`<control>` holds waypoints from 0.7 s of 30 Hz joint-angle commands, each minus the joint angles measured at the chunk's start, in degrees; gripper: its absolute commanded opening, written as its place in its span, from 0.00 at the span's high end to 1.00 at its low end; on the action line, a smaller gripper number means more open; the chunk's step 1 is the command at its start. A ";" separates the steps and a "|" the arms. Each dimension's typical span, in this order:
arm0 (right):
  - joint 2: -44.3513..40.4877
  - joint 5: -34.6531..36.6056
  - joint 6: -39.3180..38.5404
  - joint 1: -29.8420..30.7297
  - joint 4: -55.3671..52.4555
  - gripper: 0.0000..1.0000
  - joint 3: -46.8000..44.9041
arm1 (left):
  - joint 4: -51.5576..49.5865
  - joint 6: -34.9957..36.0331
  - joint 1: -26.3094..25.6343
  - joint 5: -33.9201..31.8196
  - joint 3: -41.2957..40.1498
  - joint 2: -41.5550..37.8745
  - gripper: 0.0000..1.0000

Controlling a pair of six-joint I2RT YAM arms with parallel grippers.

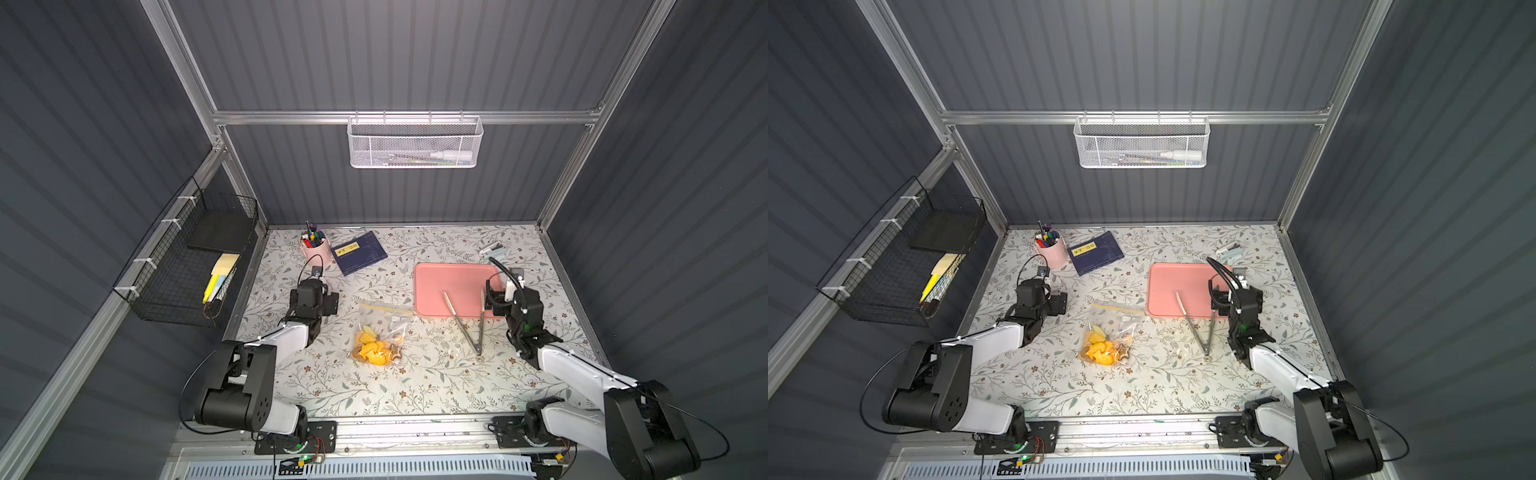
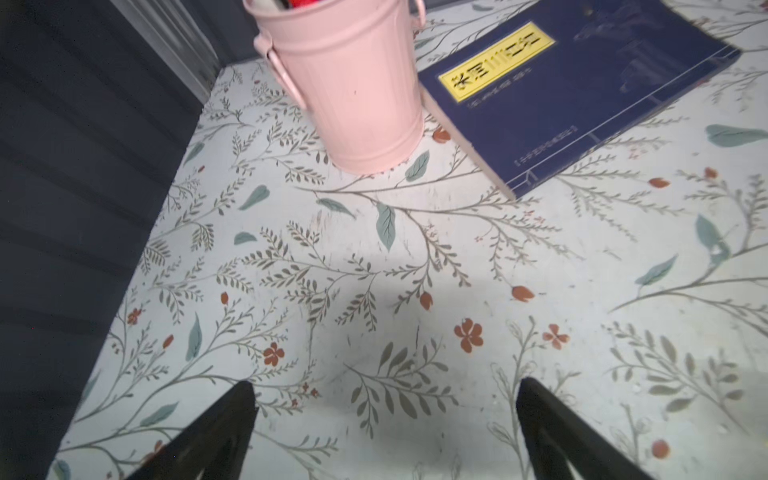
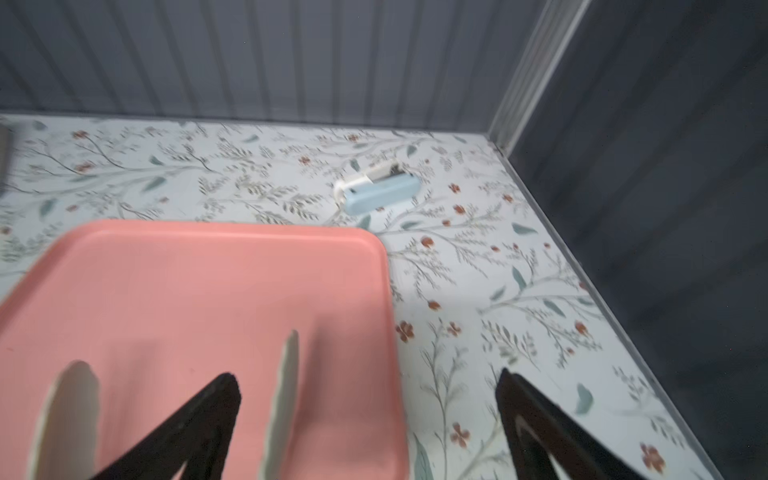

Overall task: Put the cookies into a resealable bag to prevent moisture
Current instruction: Reset both arms

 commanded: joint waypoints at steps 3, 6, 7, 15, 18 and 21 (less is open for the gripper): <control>10.29 5.14 -5.17 -0.88 25.88 0.01 -4.66 | 18.35 -0.55 0.33 -3.70 -2.21 6.21 0.01; 18.01 1.16 -1.94 -4.52 33.21 0.01 -4.55 | 25.65 -0.81 1.62 -1.65 -3.88 10.22 0.01; 20.86 -0.85 -2.37 -5.00 36.80 0.01 -4.91 | 28.59 -1.02 2.23 -0.83 -4.50 11.69 0.00; 21.98 -4.51 -0.17 -7.45 22.70 0.01 2.43 | 31.06 -2.43 5.83 7.56 -5.12 13.78 0.01; 22.01 -5.11 1.18 -8.94 23.18 0.01 2.31 | 30.25 -2.72 6.11 7.98 -4.96 13.63 0.01; 21.93 -5.07 1.19 -8.88 23.17 0.01 2.22 | 29.45 -2.77 6.19 8.04 -4.84 13.40 0.01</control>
